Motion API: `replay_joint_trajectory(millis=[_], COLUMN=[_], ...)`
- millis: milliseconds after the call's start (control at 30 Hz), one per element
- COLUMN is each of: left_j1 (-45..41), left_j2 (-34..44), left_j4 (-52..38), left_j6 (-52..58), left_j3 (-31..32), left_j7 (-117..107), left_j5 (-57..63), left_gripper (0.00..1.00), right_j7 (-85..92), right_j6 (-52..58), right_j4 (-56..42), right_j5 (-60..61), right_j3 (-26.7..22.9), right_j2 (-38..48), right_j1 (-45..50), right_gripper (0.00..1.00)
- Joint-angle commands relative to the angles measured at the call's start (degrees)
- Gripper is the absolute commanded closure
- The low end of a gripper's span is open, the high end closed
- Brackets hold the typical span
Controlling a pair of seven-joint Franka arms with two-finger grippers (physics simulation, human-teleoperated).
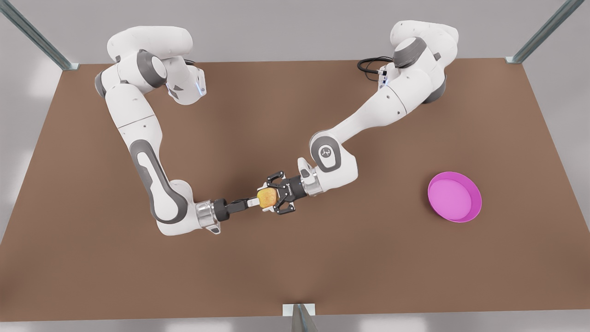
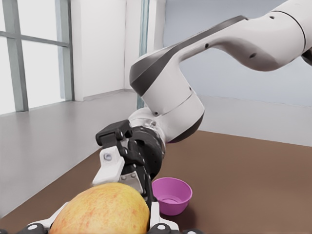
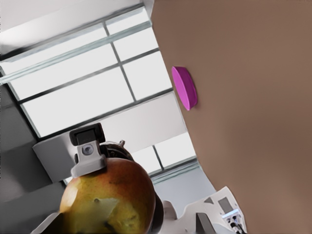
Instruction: Use the left arm to pick up the apple from the plate, transfer it to the gripper of the right arm, and then use the right arm to place it into the bowl
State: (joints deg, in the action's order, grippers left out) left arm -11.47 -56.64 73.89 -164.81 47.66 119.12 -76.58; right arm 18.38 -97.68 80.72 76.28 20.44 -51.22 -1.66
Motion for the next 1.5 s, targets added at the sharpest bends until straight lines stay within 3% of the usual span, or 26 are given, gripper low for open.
replay_joint_trajectory(millis=[0,1333,1400,1467], left_j1=[0.0,-0.1,-0.1,-0.1], left_j2=[0.0,-1.6,-1.8,-1.8], left_j4=[-0.1,-0.1,-0.1,-0.1], left_j6=[0.2,0.2,0.2,0.2], left_j3=[0.1,0.0,0.0,0.0], left_j7=[1.9,3.1,3.1,3.1], left_j5=[0.0,-0.1,-0.1,-0.1], left_gripper=[0.22,0.21,0.21,0.21], right_j7=[13.2,20.0,20.1,20.1], right_j6=[0.4,-3.0,-3.0,-3.1], right_j4=[0.1,1.1,1.1,1.1], right_j5=[1.1,5.5,5.5,5.5], right_j3=[0.0,0.6,0.6,0.6], right_j2=[0.1,-1.2,-1.2,-1.2], right_j1=[0.0,4.3,4.3,4.3], right_gripper=[0.00,0.00,0.13,0.19])
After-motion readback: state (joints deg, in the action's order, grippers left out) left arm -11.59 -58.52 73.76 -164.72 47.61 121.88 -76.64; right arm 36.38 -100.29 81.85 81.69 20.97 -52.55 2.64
